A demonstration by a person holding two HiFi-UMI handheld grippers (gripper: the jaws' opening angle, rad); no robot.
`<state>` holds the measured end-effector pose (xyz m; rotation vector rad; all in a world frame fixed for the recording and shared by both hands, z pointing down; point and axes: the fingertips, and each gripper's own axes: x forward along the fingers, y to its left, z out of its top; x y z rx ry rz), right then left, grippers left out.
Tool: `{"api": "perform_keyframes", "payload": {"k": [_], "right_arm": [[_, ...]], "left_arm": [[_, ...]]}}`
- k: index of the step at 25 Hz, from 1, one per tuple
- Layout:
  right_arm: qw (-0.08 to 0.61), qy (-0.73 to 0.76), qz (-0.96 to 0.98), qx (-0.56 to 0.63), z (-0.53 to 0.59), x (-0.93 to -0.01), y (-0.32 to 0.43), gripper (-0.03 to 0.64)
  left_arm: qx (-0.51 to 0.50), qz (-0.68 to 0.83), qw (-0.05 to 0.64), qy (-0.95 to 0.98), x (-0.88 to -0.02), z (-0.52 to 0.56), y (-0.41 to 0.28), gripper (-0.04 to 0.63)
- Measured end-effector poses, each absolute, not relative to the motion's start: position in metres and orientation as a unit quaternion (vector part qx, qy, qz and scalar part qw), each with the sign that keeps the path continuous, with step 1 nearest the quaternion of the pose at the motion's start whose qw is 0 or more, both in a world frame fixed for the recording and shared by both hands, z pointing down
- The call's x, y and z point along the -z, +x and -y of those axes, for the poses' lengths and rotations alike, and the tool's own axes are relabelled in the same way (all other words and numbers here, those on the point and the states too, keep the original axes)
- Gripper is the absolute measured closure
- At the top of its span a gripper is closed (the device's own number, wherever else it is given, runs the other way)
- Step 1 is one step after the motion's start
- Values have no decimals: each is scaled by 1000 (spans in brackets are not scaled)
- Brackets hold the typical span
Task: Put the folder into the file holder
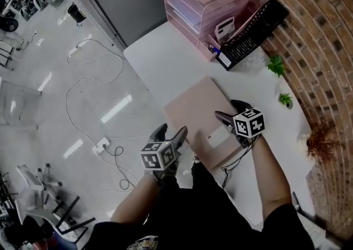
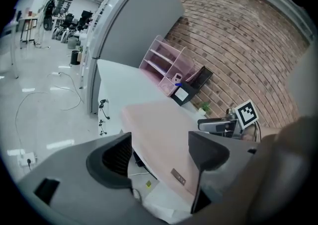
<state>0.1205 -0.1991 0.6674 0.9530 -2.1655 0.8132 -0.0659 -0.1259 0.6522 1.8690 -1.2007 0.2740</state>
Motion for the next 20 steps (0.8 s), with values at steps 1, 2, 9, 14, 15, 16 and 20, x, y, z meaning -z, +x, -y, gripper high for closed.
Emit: {"api": "perform_keyframes", "payload": {"k": [1, 2, 9, 14, 15, 16, 20], "right_arm": [[317, 359, 821, -310, 199, -670, 120, 233], [320, 357, 821, -310, 199, -673, 120, 233], [355, 355, 814, -292, 200, -683, 120, 264], [372, 367, 814, -255, 200, -685, 113, 262], [371, 369, 814, -251, 200, -685, 111, 262], [371, 370, 815, -248, 199, -685, 109, 262], [370, 368, 820, -235, 196, -683, 103, 267]], "left_arm": [[-110, 484, 442, 747, -657, 125, -66, 252], [-109, 486, 446, 743, -661, 125, -66, 250], [-109, 493, 471, 724, -683, 122, -65, 249], [-100, 490, 493, 712, -697, 119, -60, 249], [-97, 489, 497, 710, -699, 119, -60, 249], [-94, 489, 502, 707, -701, 118, -60, 249], [-77, 485, 519, 700, -706, 118, -59, 249]]}}
